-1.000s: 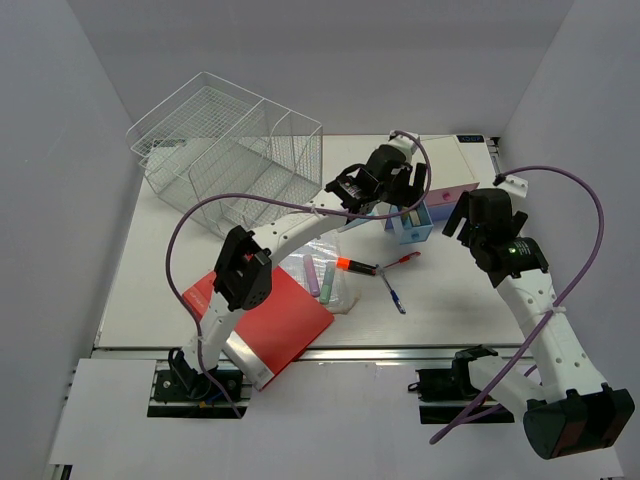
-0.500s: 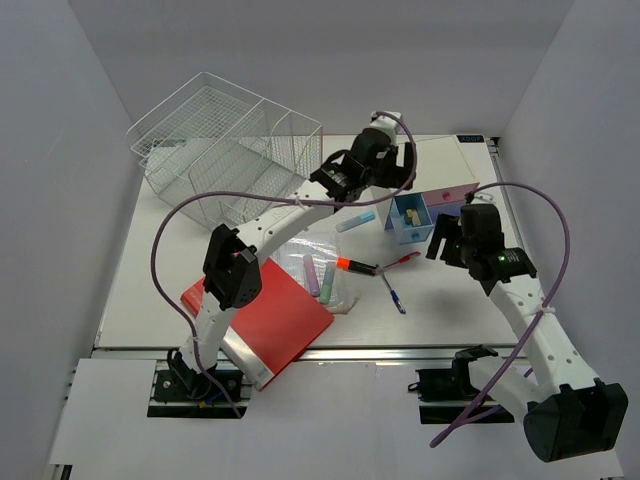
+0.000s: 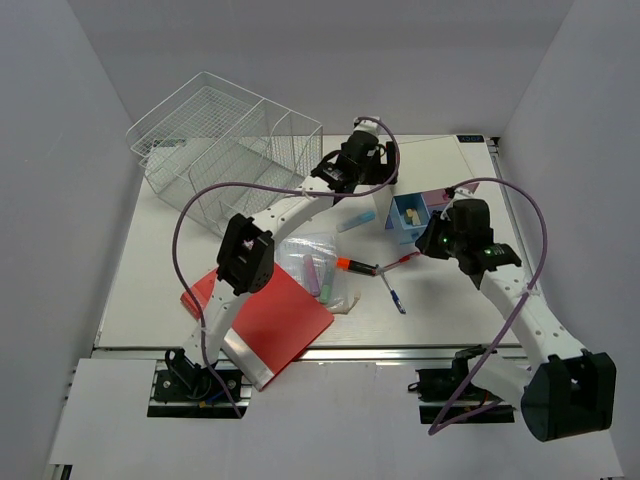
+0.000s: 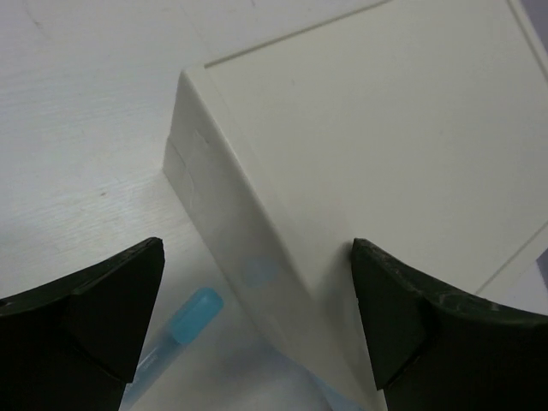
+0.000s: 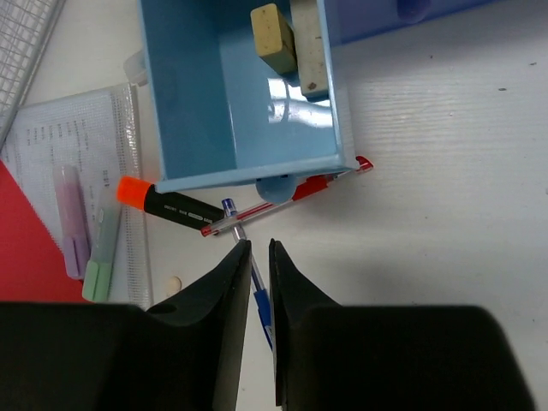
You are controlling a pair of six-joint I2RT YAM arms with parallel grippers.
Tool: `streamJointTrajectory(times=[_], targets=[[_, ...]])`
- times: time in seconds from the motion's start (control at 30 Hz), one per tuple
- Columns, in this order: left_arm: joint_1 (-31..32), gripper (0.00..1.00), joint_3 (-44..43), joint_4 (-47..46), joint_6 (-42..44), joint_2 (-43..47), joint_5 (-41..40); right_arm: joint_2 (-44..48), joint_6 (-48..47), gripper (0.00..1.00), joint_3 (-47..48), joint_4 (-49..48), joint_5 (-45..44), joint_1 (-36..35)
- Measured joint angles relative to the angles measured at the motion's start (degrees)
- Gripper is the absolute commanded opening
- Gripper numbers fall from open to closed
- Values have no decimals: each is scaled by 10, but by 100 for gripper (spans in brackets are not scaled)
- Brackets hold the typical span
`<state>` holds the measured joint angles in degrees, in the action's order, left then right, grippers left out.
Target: Organize the desk
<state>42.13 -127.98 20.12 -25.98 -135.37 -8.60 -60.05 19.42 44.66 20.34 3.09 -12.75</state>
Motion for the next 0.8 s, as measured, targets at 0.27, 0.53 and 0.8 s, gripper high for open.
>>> streamJointTrajectory(times=[0.27, 0.53, 0.8], targets=[[1, 97, 4, -26, -11, -20, 1, -50, 0, 21, 0, -60, 5, 0], [1, 94, 49, -62, -29, -4, 10, -112, 19, 23, 7, -174, -3, -1], [1, 93, 72, -70, -32, 10, 16, -217, 35, 41, 43, -287, -53, -1]])
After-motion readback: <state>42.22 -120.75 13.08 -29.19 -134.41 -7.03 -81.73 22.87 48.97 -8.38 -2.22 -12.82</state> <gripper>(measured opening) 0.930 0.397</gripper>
